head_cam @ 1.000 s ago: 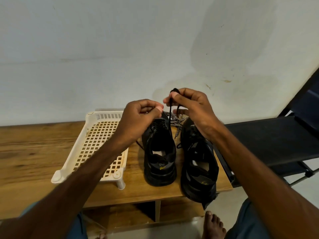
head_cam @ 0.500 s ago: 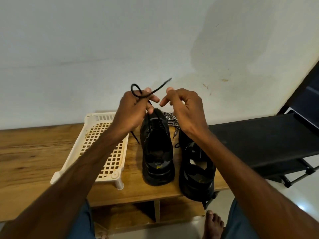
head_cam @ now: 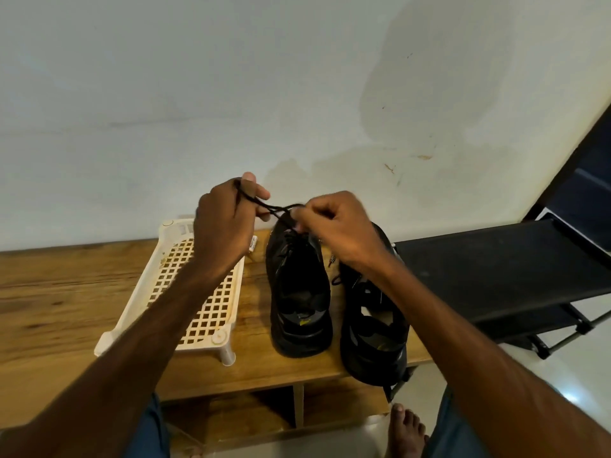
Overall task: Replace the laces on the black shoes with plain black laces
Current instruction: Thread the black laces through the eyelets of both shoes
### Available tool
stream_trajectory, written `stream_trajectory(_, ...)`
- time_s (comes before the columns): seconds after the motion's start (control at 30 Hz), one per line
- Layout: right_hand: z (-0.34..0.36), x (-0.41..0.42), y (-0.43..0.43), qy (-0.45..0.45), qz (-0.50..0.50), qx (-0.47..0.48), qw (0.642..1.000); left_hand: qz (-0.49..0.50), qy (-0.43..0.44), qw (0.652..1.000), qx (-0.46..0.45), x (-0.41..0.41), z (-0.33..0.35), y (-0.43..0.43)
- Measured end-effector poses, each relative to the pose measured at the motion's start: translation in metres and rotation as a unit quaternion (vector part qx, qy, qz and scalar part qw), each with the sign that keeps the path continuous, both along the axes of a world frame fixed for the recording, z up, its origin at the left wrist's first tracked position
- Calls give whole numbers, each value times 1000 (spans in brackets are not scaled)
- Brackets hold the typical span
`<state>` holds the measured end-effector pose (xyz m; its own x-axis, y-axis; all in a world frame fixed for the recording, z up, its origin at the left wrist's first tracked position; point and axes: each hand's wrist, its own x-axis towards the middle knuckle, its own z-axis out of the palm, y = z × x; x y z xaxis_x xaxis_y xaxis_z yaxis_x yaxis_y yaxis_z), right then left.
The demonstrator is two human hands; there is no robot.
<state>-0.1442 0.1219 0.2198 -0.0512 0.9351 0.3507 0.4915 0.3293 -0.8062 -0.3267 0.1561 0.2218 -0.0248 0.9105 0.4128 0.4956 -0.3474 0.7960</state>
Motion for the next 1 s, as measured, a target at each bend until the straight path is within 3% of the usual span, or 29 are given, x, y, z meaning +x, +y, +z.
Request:
stream_trajectory(0.1,13,27,1,164,-91,20,982,89,89,992,27,-14,-6,8)
stream_trajectory(0.17,22,46,3,333,-97,-5,938,116,89,989,28,-20,-9,13)
stream_trajectory(0.23,22,59,5,417,-57,-59,905,118,47,992,25,-23,-12,16)
stream_trajectory(0.3,13,63,7,330,-48,-120,935,101,37,994,19,-24,-14,15)
stream_trajectory(0.37,0,55,7,72,-72,-135,986,70,72,995,6,-22,-19,15)
stream_trajectory(0.43,-13,44,6,-155,-70,-125,977,39,102,994,-33,-17,-24,12)
stream_trajectory(0.47,-17,39,6,-197,-60,-140,968,30,110,992,-53,-14,-25,11)
stream_trajectory(0.6,-20,37,10,-231,-62,-192,952,7,136,984,-119,-11,-27,8)
stream_trajectory(0.77,-17,29,4,-240,-72,-110,962,73,318,944,-56,3,-32,2)
stream_trajectory(0.9,-15,20,-2,-223,-3,-124,967,-78,281,956,-21,23,-34,-3)
stream_trajectory(1.0,-17,18,-2,-255,-14,-130,958,-105,300,948,-21,27,-37,-1)
